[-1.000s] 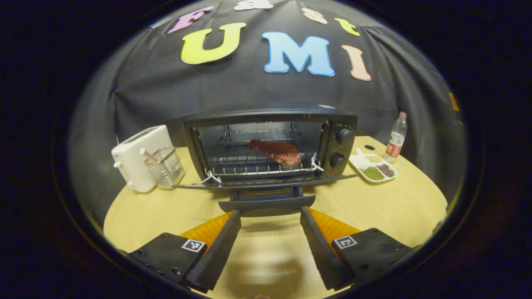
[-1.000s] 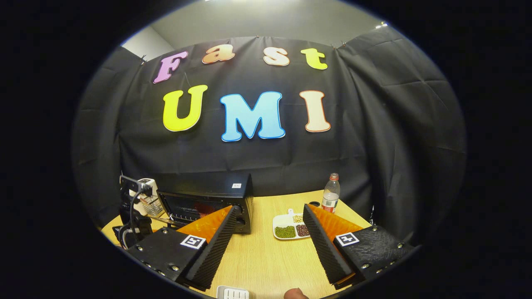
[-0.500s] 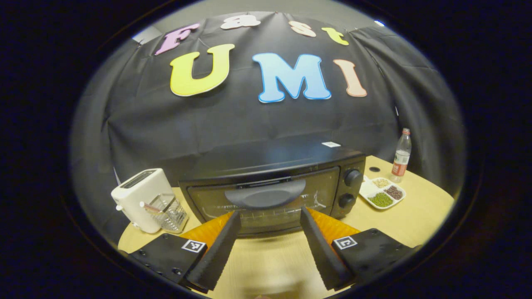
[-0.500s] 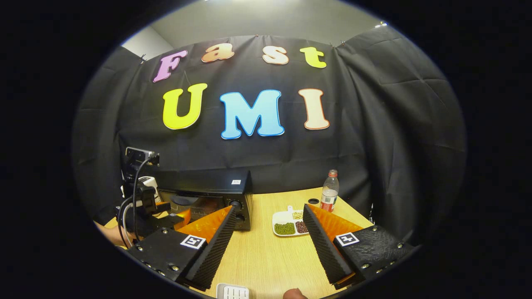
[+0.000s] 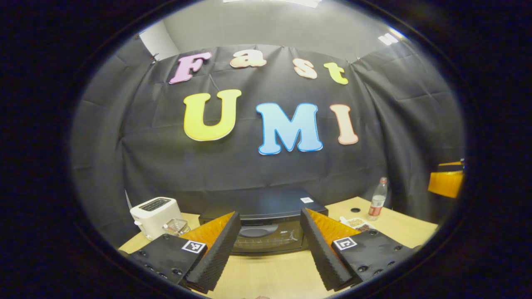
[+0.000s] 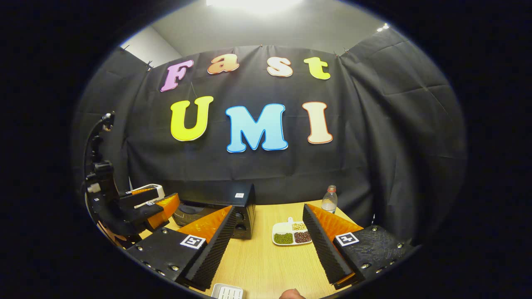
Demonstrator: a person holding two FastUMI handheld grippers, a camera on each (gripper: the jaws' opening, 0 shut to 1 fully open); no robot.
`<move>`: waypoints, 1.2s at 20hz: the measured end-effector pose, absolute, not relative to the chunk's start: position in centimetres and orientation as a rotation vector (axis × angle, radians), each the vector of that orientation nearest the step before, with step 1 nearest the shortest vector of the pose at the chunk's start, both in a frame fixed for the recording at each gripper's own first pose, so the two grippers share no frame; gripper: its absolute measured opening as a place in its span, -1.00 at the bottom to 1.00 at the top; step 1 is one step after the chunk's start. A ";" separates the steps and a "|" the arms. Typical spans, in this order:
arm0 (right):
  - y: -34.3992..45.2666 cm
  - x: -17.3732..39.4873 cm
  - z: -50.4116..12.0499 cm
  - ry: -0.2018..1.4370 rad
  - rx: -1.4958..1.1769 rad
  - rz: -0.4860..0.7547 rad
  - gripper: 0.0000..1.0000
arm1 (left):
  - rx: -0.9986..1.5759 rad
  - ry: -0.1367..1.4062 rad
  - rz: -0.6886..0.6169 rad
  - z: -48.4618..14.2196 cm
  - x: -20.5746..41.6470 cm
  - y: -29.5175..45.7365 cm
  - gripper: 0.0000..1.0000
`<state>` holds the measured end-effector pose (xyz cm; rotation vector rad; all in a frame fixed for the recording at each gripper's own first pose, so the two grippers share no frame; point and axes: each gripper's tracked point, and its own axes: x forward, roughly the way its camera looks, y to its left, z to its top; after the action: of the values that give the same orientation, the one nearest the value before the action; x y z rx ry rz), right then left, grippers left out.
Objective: Open the electric oven with the left hand, put the food in, and close the electric oven.
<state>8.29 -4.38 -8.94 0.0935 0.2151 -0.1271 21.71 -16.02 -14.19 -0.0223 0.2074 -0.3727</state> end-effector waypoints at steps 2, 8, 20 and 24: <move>-5.2 7.4 -8.0 0.188 0.098 -0.115 0.95 | -0.043 0.189 -0.331 -10.9 19.3 -14.9 0.80; -6.3 4.4 -4.3 0.071 0.080 -0.100 0.95 | -0.004 0.097 -0.210 -5.5 12.0 -10.1 1.00; 0.5 -0.8 0.7 -0.010 0.035 -0.058 0.95 | 0.021 0.034 -0.160 -2.5 4.0 -1.1 0.91; 2.0 -2.1 0.7 -0.004 0.047 -0.054 0.95 | 0.022 0.021 -0.152 -1.7 3.2 0.9 1.00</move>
<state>-2.07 1.99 0.74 0.0469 -0.0036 -0.0540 3.23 0.89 -1.73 0.0215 0.0210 -0.1517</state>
